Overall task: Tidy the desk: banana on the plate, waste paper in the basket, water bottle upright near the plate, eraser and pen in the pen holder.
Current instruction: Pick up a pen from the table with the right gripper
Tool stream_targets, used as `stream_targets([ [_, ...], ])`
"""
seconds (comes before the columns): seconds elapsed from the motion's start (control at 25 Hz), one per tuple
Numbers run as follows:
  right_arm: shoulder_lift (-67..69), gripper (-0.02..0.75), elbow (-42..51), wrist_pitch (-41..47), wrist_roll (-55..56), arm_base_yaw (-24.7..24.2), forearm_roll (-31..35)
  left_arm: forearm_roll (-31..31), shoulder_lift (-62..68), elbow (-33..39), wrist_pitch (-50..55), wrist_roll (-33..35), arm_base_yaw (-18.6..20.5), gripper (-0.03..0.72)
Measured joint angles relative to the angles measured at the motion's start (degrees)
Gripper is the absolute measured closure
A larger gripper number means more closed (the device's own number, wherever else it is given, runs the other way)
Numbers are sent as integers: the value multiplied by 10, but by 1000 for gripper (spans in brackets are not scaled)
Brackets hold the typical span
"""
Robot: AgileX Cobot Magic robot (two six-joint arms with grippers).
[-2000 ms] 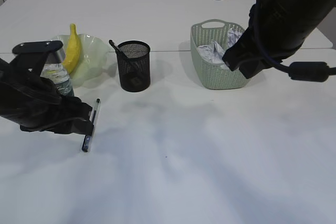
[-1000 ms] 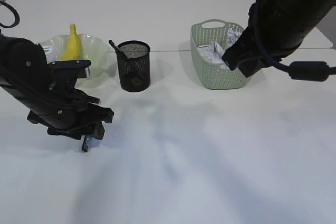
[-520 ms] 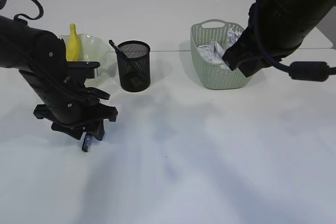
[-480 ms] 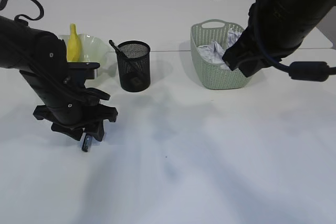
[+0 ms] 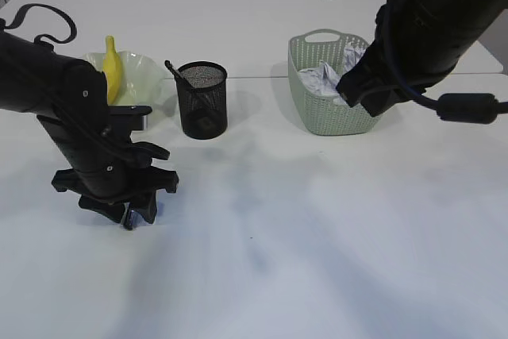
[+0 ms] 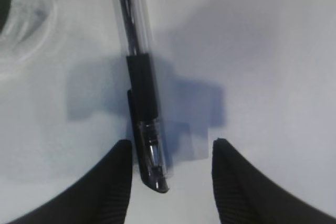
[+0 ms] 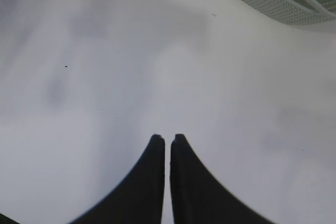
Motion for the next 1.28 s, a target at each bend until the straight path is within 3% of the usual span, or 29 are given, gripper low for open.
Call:
stream_targets([
  [0.76, 0, 719, 0, 0, -1, 0, 0, 17, 14, -3, 1, 0, 0, 366],
  [1.08, 0, 719, 0, 0, -1, 0, 0, 18, 15, -4, 4, 0, 0, 545],
  [1.28, 0, 719, 0, -1, -1, 0, 0, 19, 15, -4, 6, 0, 0, 597],
])
